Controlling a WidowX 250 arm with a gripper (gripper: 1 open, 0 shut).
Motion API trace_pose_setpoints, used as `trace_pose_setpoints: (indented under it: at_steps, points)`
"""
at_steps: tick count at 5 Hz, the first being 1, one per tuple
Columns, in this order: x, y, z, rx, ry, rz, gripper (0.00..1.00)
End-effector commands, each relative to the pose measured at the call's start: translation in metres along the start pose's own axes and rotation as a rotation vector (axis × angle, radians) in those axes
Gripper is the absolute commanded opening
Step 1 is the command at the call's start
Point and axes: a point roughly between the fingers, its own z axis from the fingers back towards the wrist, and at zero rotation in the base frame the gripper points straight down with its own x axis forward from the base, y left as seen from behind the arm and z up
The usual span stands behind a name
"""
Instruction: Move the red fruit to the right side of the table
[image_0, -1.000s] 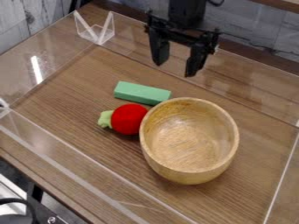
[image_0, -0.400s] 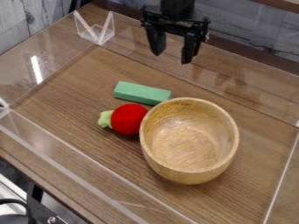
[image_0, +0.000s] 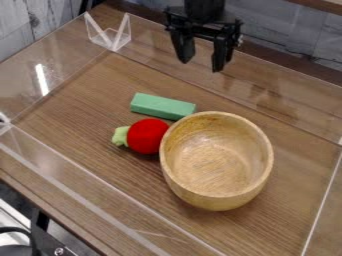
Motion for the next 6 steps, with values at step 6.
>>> trace_pose_setpoints:
  at_steps: [6]
  points:
    - [0.0026, -0.0002, 0.0180, 0.001, -0.159, -0.003, 1.00]
